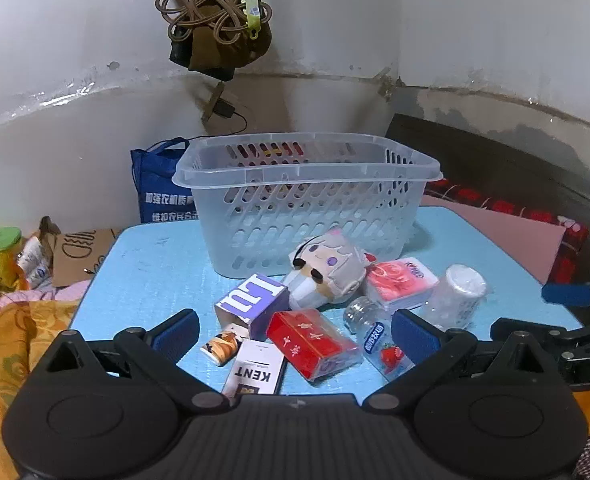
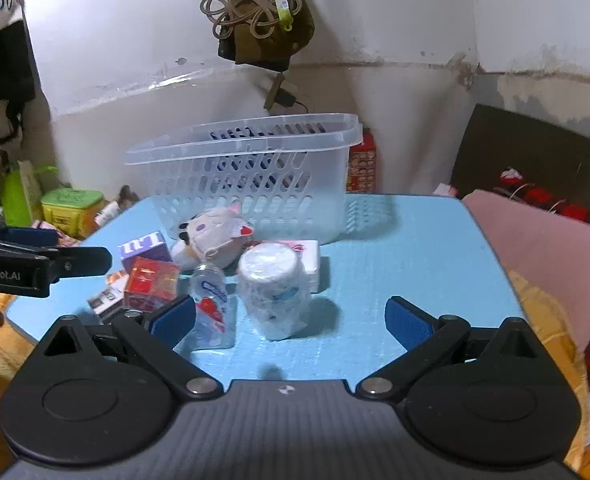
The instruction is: Organize objects
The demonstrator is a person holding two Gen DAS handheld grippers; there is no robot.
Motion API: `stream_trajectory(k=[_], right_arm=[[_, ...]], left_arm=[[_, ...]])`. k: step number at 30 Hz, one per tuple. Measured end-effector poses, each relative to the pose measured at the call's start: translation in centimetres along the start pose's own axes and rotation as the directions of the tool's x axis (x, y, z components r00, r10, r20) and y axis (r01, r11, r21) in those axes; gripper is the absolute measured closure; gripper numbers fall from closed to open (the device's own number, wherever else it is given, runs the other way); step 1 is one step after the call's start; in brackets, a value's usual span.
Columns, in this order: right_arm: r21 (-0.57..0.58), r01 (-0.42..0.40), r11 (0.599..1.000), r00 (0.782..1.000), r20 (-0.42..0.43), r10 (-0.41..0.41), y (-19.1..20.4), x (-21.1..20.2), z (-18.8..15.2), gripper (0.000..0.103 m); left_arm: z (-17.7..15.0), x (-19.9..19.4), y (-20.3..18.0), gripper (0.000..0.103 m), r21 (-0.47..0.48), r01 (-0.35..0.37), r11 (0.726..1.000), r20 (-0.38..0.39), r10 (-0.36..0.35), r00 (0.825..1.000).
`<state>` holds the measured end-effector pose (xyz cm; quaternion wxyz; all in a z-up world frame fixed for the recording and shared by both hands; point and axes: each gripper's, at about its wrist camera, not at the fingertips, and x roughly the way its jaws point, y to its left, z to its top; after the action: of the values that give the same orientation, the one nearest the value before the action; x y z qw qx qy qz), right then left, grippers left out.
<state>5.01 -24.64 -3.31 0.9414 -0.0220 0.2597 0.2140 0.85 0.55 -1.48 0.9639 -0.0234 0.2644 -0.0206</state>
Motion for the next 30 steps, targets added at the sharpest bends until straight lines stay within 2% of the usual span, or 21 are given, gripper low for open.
stream_trajectory(k=[6,10,16,30], right_arm=[[0.033,-0.013,0.999,1.000,0.018,0.012,-0.6,0.3,-0.6,0.000],[0.037,-0.033,0.999,0.999,0.026,0.032,-0.7,0.4,-0.8,0.000],[0.042,-0.057,0.997,0.998,0.027,0.056,-0.9,0.4,-0.9,0.000],[0.054,-0.054,0.997,0.999,0.004,0.053,-1.3,1.0,-1.5,0.000]], left_arm=[[-0.3,-0.6,0.4,0.000,-0.021,0.058,0.998,0.025,-0.058,0.998],[-0.2,0.0,0.5,0.000,-0.032,0.055,0.998,-0.001,-0.055,0.998],[-0.3,0.0,0.4,0.000,-0.034,0.057,0.998,0.001,-0.057,0.998],[-0.4,0.1,0.3,0.000,-0.038,0.055,0.998,-0.001,-0.055,0.998]])
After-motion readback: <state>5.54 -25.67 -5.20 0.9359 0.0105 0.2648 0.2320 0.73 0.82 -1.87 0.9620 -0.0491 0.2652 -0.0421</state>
